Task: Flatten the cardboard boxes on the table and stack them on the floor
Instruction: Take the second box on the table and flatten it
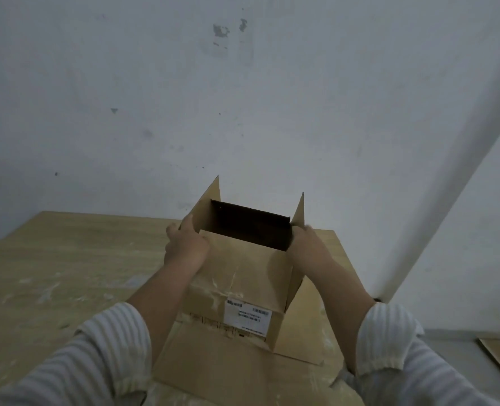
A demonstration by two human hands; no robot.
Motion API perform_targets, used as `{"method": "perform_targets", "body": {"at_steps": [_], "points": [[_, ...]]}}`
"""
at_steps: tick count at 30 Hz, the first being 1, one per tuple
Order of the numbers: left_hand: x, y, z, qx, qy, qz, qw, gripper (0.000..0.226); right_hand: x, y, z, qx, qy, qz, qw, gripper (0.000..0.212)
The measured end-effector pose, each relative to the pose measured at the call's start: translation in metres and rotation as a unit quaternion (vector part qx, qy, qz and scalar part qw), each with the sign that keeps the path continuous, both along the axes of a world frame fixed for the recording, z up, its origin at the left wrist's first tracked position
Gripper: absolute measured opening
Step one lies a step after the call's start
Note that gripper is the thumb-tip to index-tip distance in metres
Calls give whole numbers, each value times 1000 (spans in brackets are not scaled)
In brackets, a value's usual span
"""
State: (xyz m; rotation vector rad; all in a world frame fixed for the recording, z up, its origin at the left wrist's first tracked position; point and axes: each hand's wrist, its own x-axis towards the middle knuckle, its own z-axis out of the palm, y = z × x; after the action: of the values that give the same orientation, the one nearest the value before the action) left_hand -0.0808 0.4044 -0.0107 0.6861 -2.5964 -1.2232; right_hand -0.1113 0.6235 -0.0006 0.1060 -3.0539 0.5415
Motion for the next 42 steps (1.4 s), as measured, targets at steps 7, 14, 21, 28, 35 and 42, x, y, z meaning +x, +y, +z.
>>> {"method": "perform_targets", "body": {"at_steps": [7, 14, 21, 28, 35, 42], "points": [[4, 3, -5, -12, 12, 21, 1000, 82, -4, -17, 18, 383, -101, 65, 916, 53], [8, -2, -2, 28, 3, -10, 1000, 68, -11, -31, 27, 351, -144, 93, 921, 32], [5, 4, 3, 125, 21, 21, 992, 80, 21, -17, 33, -45, -152, 147, 976, 34], [7, 15, 7, 266, 51, 141, 952, 104, 32, 2, 18, -197, 24, 89, 976, 33], [13, 25, 4, 371, 60, 50, 925, 93, 38, -7, 0, -410, -109, 5, 905, 59], [-1, 37, -4, 384, 39, 9, 922, 84, 65, -36, -8, -327, -59, 58, 942, 47]]}}
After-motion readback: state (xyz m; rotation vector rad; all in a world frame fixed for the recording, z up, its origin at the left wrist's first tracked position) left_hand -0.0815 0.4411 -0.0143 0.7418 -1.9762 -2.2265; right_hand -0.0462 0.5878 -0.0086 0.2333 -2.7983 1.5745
